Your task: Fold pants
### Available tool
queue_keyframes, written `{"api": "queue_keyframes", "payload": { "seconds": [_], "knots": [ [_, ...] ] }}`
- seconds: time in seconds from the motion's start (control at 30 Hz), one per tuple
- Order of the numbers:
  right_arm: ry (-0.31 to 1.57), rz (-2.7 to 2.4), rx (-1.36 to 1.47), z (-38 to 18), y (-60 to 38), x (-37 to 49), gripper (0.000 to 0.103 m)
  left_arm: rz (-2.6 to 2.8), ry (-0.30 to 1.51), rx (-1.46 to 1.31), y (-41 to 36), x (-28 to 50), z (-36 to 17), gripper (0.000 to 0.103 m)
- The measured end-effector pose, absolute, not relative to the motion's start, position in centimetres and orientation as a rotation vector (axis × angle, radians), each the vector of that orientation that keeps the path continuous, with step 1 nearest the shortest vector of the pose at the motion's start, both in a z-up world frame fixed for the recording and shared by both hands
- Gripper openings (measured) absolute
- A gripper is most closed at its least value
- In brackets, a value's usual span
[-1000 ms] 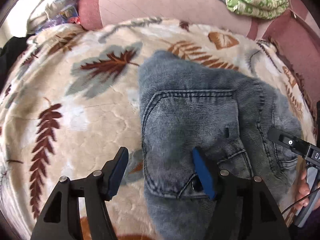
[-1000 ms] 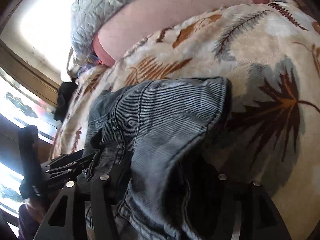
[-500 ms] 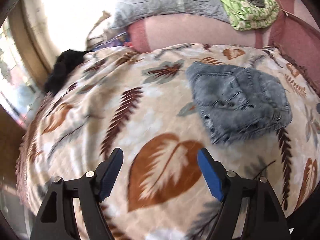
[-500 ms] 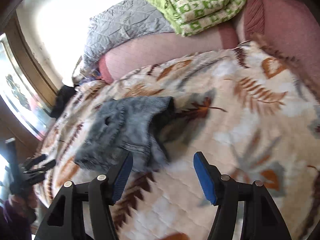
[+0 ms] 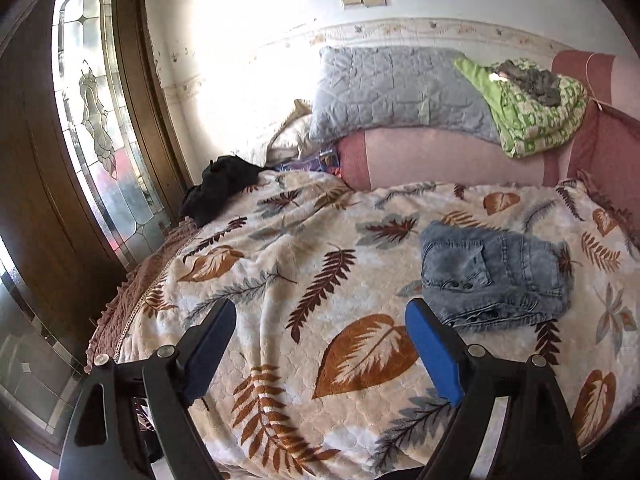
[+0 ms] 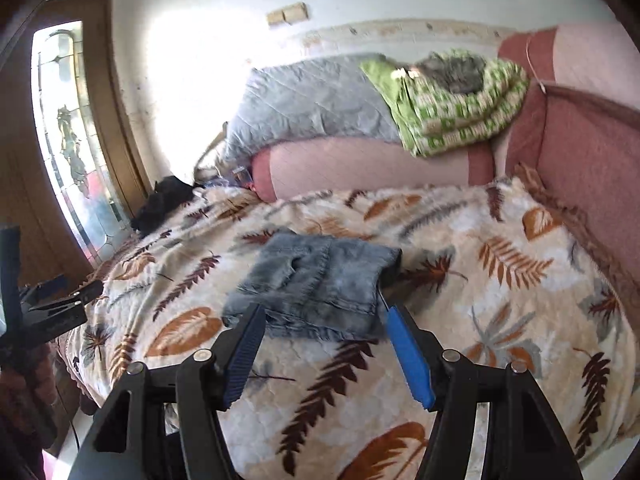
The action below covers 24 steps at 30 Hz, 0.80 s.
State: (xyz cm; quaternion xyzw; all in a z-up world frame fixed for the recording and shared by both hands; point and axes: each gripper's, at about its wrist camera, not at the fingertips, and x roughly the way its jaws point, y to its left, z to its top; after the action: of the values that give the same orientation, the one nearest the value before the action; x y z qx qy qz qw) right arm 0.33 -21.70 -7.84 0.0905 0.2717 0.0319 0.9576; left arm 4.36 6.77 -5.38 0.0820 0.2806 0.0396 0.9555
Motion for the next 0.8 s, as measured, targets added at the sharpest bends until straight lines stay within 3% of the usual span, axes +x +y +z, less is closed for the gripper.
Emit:
{"api": "queue_keyframes", "payload": {
  "seconds": [0.4,0.8],
  "knots": [
    [0.418,0.050,0.113,-2.7,-17.7,-4.8,0.072,0.030,0.515,0.128,5.4,-0.2,-1.6,0.092],
    [0.385,0.058,0.107,-2.0,-16.4,-6.0,0.074,0.020,0.518,0.135,4.9,-1.2,-0.9,0.093]
  ]
}}
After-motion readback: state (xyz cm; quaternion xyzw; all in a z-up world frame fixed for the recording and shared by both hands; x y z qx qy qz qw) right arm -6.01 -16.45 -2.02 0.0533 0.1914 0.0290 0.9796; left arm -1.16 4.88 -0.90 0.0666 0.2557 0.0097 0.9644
